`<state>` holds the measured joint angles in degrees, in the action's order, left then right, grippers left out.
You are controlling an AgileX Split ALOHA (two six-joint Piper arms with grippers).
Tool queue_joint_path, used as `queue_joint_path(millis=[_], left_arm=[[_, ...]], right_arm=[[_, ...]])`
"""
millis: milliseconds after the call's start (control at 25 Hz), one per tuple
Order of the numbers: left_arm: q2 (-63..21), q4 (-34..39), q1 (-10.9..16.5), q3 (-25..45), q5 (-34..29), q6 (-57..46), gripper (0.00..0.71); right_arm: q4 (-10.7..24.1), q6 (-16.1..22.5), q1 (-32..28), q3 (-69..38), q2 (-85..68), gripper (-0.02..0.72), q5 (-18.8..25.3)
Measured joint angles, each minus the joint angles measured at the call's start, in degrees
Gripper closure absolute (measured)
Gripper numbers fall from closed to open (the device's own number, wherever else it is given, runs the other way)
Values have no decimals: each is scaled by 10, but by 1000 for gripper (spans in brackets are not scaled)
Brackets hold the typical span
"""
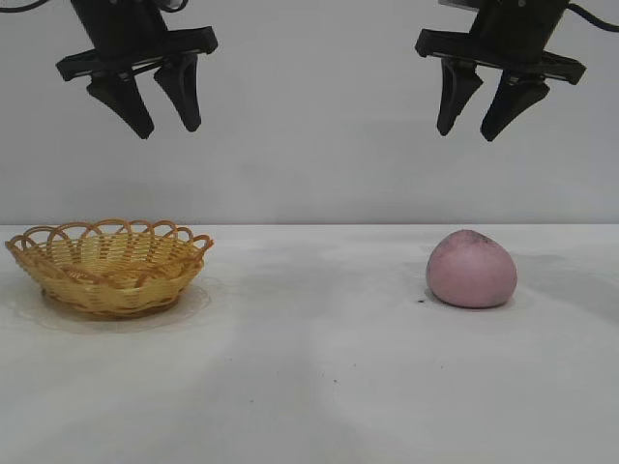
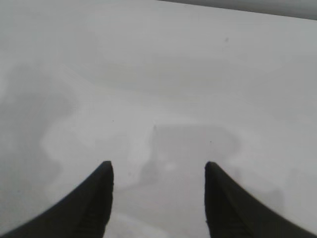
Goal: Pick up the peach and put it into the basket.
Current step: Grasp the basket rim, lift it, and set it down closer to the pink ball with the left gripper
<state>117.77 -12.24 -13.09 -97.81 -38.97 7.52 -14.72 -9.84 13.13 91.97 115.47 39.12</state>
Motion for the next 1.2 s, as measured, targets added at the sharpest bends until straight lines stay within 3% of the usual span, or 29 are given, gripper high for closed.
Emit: queue_joint_path(millis=[400,680,880,960,1040,1200], left_arm=[[0,13,0,0,-3,0,325],[0,101,1,0,-92,14,325],[4,115,22,0,-158,66,325],[11,99,38,-1,-181,94,325],[26,74,53,-1,-201,118,385],[58,38,65,-1,-225,155,381]], right_arm=[[0,0,0,0,0,354,1],[2,0,0,0,0,354,10],[2,0,0,0,0,354,16],[2,0,0,0,0,354,17],[2,0,0,0,0,354,17],[2,0,0,0,0,354,17]])
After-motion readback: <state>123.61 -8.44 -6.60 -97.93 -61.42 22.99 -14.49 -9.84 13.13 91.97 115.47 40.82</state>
